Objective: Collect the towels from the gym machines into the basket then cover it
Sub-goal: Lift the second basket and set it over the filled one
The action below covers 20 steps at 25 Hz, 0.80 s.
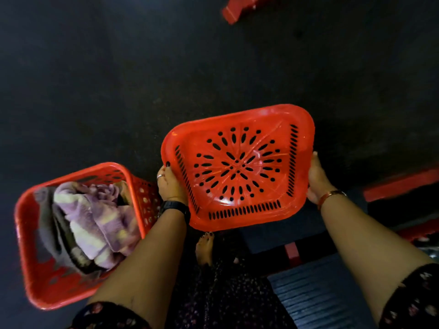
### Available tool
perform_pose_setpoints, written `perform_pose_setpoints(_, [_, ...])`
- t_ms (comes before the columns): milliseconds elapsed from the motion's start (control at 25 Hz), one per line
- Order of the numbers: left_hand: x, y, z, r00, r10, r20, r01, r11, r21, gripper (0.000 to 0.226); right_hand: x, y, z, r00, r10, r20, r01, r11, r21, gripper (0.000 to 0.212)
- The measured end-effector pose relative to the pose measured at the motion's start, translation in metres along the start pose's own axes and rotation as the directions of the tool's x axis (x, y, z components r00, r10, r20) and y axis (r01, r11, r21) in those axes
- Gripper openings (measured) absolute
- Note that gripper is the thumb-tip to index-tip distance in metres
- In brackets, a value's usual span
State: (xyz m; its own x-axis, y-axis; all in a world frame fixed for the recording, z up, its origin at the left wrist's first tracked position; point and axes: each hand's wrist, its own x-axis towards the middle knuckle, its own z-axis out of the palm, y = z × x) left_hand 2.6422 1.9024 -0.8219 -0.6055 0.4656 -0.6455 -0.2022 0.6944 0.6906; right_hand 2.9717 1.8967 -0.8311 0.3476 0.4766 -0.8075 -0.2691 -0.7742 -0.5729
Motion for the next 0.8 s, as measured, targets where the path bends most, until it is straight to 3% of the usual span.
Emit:
perform_pose_setpoints(80, [-0.017, 0.03, -0.018, 0.997, 0.06, -0.038, -0.059, 0.998, 0.022, 0.043, -0.042, -0.028, 0.009, 1.0, 0.014, 0.02, -0.014, 1.0, -0.024, 0.044])
perform_pose_setpoints(200, [-0.046, 0.065, -0.039, 0.995, 0.058, -0.085, -0.058, 0.998, -0.004, 0.046, -0.08, -0.055, 0.01, 0.999, 0.027, 0.029, -0.025, 0.999, -0.044, 0.029])
perform_pose_setpoints(360, [-0.065, 0.1, -0.07, 0.998, 0.02, 0.067, 0.007, 0.923, -0.385, 0.052, -0.124, -0.083, 0.009, 0.999, -0.01, 0.031, 0.011, 0.999, -0.038, 0.021])
perform_pose_setpoints(600, [-0.08, 0.132, -0.13, 0.992, 0.115, 0.058, -0.07, 0.859, -0.506, 0.027, -0.183, -0.096, 0.035, 0.988, -0.064, 0.14, 0.067, 0.998, -0.014, 0.021])
perform_pose_setpoints(720, [-0.077, 0.145, -0.167, 0.994, 0.103, 0.042, -0.073, 0.89, -0.451, 0.028, -0.208, -0.099, 0.059, 0.979, -0.078, 0.186, 0.084, 0.996, -0.021, 0.023])
perform_pose_setpoints(800, [-0.079, 0.151, -0.195, 0.99, 0.099, 0.102, -0.023, 0.819, -0.574, 0.032, -0.224, -0.097, 0.078, 0.973, -0.074, 0.218, 0.081, 0.996, -0.024, 0.027])
